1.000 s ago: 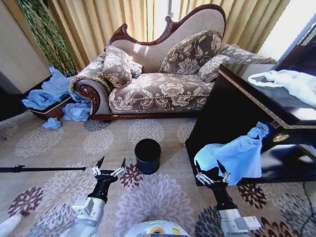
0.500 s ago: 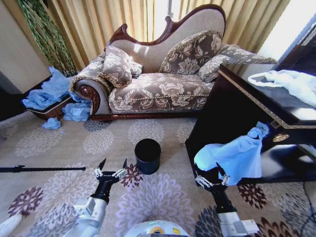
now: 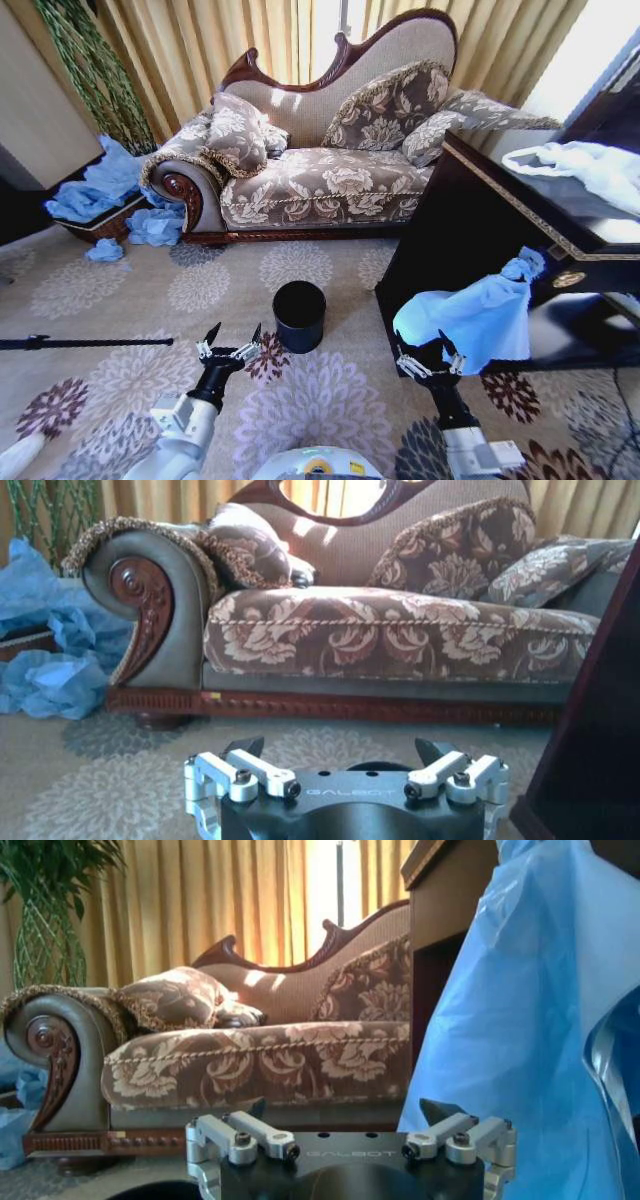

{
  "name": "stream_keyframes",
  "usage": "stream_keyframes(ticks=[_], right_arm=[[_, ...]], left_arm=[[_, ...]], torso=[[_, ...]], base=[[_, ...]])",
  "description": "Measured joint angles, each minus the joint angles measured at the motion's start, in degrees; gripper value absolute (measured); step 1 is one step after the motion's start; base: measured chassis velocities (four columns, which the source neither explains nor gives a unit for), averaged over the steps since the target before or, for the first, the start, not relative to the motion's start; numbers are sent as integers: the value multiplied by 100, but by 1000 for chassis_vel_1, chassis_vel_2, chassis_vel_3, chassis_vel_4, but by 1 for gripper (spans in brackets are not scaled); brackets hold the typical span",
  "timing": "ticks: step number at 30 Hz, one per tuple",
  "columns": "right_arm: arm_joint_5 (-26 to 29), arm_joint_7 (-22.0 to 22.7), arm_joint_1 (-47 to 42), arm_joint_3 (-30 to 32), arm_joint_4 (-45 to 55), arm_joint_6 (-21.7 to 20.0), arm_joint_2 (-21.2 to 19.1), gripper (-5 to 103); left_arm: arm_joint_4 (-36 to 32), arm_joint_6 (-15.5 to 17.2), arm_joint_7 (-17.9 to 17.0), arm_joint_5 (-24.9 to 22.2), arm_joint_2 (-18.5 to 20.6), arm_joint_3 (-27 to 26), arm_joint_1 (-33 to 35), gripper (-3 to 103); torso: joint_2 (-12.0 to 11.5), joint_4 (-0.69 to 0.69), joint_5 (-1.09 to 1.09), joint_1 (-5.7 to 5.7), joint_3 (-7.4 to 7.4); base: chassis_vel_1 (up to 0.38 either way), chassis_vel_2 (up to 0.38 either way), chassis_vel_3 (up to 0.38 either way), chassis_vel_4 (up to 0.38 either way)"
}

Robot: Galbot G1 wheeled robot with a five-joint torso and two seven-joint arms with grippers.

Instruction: Place a garbage bag over the trash bin.

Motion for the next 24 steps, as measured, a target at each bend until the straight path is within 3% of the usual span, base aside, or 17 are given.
stream_keyframes(ticks=[5,12,16,17,18,22,23,24], right_arm=[[-27,57,40,-20,-41,-58,-38,100],[-27,100,64,-19,-41,-126,-73,100],[-100,91,23,-15,-182,-84,-67,100],[-100,91,23,-15,-182,-84,-67,100],[-118,88,15,-15,-220,-71,-65,100],[-219,76,-9,-30,-413,-37,-68,100],[-219,76,-9,-30,-413,-37,-68,100],[-239,76,-7,-36,-461,-37,-87,100]], left_arm=[[0,-8,6,-24,-66,10,-73,100],[0,114,4,-674,-44,93,-195,100],[0,258,-87,-1782,52,363,-276,100],[0,258,-87,-1782,52,363,-276,100],[0,274,-101,-2071,88,436,-315,100],[1,448,-122,-3864,379,713,-773,100],[1,448,-122,-3864,379,713,-773,100],[1,511,-114,-4275,492,742,-941,100]], torso=[[0,0,0,0,0],[0,0,0,0,0],[0,0,0,0,0],[0,0,0,0,0],[0,1,0,0,0],[0,0,0,0,0],[0,0,0,0,0],[0,1,-1,0,0]], base=[[0,0,0,0],[0,0,0,0],[0,0,0,0],[0,0,0,0],[0,0,0,0],[0,0,0,0],[0,0,0,0],[0,0,0,0]])
